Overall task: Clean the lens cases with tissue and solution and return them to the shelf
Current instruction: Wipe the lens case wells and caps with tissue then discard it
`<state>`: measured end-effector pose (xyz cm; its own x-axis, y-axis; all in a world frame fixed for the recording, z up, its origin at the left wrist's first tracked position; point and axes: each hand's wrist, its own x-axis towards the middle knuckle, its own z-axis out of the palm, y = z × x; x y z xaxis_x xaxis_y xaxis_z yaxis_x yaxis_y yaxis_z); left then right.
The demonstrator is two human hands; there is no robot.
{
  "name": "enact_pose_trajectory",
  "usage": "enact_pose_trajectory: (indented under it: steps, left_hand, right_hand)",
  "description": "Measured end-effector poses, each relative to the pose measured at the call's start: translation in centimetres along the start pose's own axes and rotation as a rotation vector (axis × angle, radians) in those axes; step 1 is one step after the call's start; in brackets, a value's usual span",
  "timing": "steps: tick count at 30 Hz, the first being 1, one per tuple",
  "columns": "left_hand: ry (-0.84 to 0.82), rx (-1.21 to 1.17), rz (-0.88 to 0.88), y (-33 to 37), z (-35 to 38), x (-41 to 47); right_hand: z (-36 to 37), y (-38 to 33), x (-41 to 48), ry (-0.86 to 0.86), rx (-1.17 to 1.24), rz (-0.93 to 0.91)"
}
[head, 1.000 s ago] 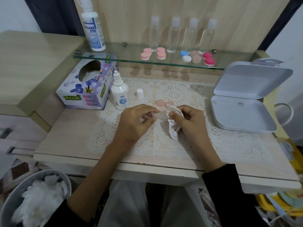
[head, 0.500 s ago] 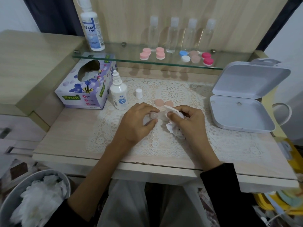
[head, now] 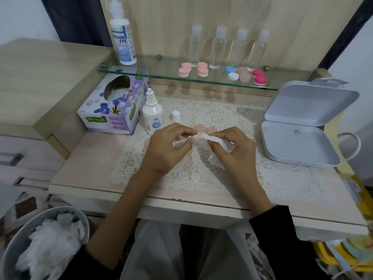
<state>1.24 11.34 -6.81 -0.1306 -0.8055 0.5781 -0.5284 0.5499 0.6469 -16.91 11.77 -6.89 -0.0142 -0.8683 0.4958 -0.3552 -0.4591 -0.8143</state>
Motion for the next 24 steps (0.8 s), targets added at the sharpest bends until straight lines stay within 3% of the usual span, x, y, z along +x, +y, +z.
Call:
enact_pose_trajectory:
  steps: [5,10,24]
  left_hand:
    - [-0.079,0.058,0.030,-0.1,-1.8,-0.4]
    - [-0.054,0.261,0.078,-1.4,-5.9,-2.3]
    - [0.055,0.475,-0.094,-2.1,-18.3,-9.8]
  right_hand:
    - [1.1,-1.2,-1.0,-0.087,0.003,-0.036]
    - [3.8,-2.2,-1.9,-0.190,0.030,-0.126]
    - [13.9,-7.4,-4.7,-0.451,0.204,-0.279]
